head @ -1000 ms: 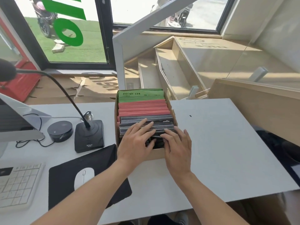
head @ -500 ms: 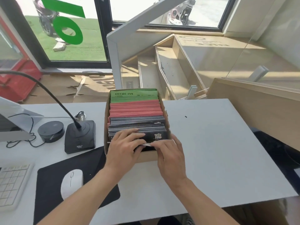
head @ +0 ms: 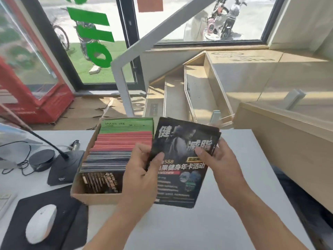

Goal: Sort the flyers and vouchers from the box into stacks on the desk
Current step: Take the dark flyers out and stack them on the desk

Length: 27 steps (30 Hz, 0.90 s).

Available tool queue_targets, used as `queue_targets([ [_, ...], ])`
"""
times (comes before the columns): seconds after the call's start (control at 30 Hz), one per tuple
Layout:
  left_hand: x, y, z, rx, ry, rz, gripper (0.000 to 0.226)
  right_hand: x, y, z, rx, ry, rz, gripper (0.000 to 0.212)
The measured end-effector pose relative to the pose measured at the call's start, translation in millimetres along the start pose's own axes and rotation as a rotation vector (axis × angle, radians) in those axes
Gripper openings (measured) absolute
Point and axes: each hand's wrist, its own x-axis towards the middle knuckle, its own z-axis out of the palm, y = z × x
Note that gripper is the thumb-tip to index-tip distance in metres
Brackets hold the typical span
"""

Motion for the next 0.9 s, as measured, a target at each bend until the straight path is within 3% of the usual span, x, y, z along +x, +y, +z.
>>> queue_targets([
  [0.07, -1.8, -22.5, 37.6, -0.082, -0.05, -0.132, 0.009, 3.4, 8.0, -23.8, -0.013, -0.023, 0.035, 0.024],
  [0.17, -3.6, -41.3, 78.2, -0.157, -0.149, -0.249, 0.024, 3.3, 21.8, -52.3, -0.063, 0.029, -0.035, 0.019],
  [0.3, 1.8, -54.3, 98.1, -0.121, -0.168, -0.201, 0.041, 4.4, 26.2, -80.4, -0.127, -0.01, -0.08, 0.021],
  [0.4, -1.9, -74.6, 106.2, -0.098, -0.14, -0.249, 0.036, 3.0, 44.5, -92.9, -0.217, -0.056, 0.015, 0.017],
  [0.53, -11.5, -86.2, 121.5, -0.071, -0.097, -0.299, 0.022, -1.8, 69.2, -99.5, -0.123, -0.025, 0.102, 0.009],
  [0.9, -10.0, -82.3, 129.0, -0.043, -0.055, -0.135, 0.024, 6.1, 68.4, -108.8, -0.209, -0.013, -0.1, 0.012],
])
